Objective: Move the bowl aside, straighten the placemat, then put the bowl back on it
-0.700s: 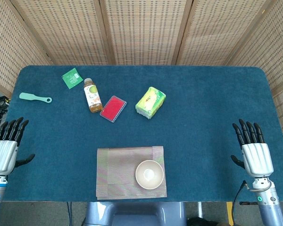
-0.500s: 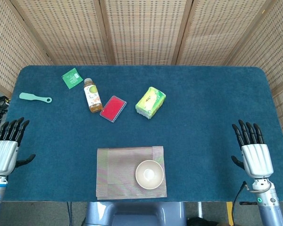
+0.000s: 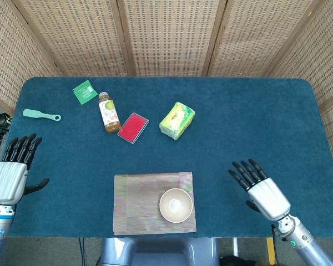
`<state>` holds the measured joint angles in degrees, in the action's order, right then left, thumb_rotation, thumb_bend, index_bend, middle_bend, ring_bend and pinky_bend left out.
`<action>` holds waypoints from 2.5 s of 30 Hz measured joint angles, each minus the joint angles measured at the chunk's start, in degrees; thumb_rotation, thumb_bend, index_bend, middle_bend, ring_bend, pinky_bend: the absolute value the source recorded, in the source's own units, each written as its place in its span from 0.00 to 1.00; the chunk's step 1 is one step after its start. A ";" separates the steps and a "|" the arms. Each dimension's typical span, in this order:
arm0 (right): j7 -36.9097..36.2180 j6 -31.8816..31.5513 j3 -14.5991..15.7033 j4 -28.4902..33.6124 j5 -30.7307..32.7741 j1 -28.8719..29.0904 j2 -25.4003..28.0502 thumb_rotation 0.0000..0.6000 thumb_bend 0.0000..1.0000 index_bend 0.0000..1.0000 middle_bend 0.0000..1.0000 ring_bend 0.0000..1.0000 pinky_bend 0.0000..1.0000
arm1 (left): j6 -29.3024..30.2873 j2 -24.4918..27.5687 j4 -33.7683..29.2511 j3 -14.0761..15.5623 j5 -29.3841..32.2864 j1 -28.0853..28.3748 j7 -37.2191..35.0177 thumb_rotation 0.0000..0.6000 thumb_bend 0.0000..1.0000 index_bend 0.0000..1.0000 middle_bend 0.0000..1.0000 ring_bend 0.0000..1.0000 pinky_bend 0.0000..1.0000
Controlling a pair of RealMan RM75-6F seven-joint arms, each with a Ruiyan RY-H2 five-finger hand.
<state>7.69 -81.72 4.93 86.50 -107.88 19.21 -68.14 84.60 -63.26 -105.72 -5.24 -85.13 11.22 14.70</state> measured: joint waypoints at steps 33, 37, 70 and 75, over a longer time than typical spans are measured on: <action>2.81 25.94 1.13 -1.38 -5.50 18.65 -14.98 1.00 0.19 0.36 0.00 0.00 0.00 | -2.10 0.24 0.29 -2.08 5.32 1.39 1.61 1.00 0.00 0.00 0.00 0.00 0.00; 0.07 24.68 1.66 -4.00 -5.88 19.46 -17.03 1.00 0.34 0.46 0.00 0.00 0.00 | -2.19 0.23 0.36 -2.07 5.40 1.45 1.52 1.00 0.00 0.00 0.00 0.00 0.00; -7.53 25.62 -11.24 -15.39 18.05 23.59 -11.61 1.00 0.58 0.75 0.00 0.00 0.00 | -3.32 1.08 0.52 -2.10 6.27 1.75 -0.74 1.00 0.00 0.00 0.00 0.00 0.00; -4.03 37.06 -15.09 -20.11 30.48 26.13 -11.39 1.00 0.58 0.75 0.00 0.00 0.00 | -4.04 1.39 0.56 -2.34 7.43 1.99 -0.97 1.00 0.00 0.00 0.00 0.00 0.00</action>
<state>3.66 -44.67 -10.15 66.39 -77.41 45.34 -79.53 80.56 -61.87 -105.15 -7.58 -77.71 13.21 13.72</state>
